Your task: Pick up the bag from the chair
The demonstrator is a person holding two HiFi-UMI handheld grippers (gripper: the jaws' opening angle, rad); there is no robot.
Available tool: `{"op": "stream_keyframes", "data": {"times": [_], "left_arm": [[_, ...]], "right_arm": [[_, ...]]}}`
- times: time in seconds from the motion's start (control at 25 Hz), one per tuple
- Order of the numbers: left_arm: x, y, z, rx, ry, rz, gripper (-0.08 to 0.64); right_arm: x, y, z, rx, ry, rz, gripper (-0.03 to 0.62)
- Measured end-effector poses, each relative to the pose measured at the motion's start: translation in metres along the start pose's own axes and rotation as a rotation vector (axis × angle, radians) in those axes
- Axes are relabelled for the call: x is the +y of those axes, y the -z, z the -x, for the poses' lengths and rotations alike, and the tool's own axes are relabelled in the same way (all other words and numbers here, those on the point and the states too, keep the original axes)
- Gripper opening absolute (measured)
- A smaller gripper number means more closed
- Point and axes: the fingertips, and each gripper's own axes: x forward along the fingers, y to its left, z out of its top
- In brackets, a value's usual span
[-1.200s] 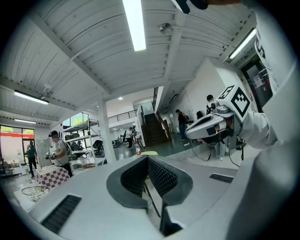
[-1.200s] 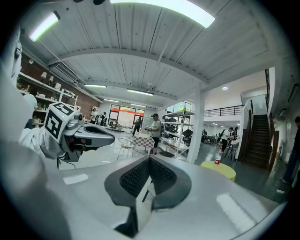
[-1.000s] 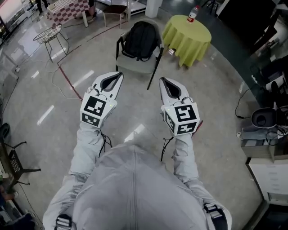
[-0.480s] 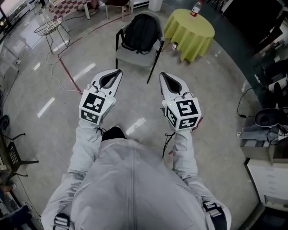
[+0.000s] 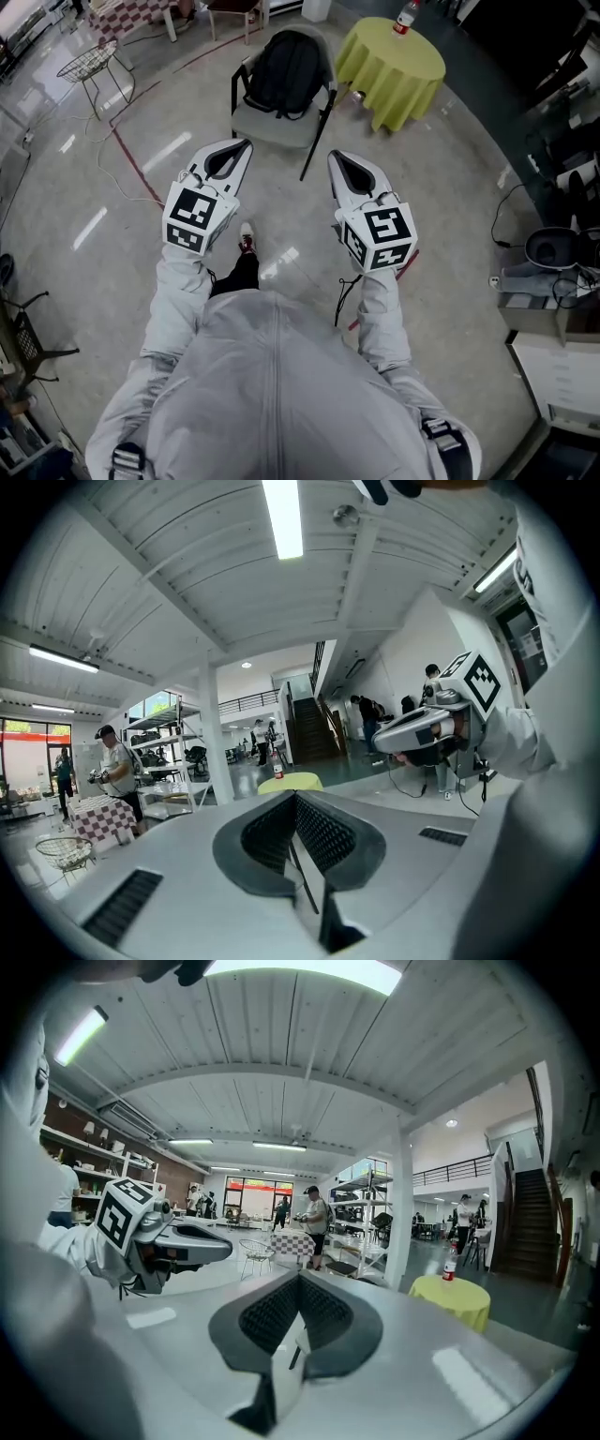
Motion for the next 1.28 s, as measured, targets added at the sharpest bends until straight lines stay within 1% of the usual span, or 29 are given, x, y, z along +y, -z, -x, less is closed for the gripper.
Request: {"op": "stream_keyframes", "data": {"times": [0.12, 0.24, 0.36, 0.52, 0.72, 0.88, 1.0, 1.12, 1.28], "left_arm": [[0.026, 0.005, -0.028, -0.005, 0.004, 0.007, 0.006], [0.064, 0.006, -0.058, -0.005, 0.005, 0.011, 0.006], [0.101, 0.004, -0.086, -0.004, 0.01, 0.005, 0.006], [0.146, 0.004, -0.12, -0.008, 0.016, 0.002, 0.006], [0.197, 0.016, -0.161, 0.012, 0.022, 0.016, 0.006], [0.225, 0.031, -0.188, 0.045, 0.046, 0.022, 0.006], [0.243, 0.042, -0.208, 0.071, 0.06, 0.024, 0.006], [0.257, 0.052, -0.224, 0.099, 0.06, 0.044, 0.006], [0.269, 0.065, -0.248, 0.129, 0.07, 0.052, 0.006]], "right_arm": [[-0.014, 0.0, -0.033, 0.007, -0.016, 0.005, 0.008], [-0.028, -0.009, -0.073, 0.002, -0.018, 0.014, 0.008], [-0.043, -0.017, -0.113, -0.003, -0.021, 0.0, 0.008], [-0.065, -0.031, -0.16, -0.031, 0.004, -0.014, 0.008], [-0.086, -0.03, -0.218, 0.003, 0.029, 0.006, 0.008], [-0.099, -0.023, -0.257, 0.032, 0.035, -0.008, 0.008], [-0.112, -0.015, -0.281, 0.05, 0.05, -0.038, 0.008], [-0.123, -0.007, -0.298, 0.068, 0.053, -0.068, 0.009], [-0.15, 0.006, -0.321, 0.095, 0.091, -0.073, 0.009]]}}
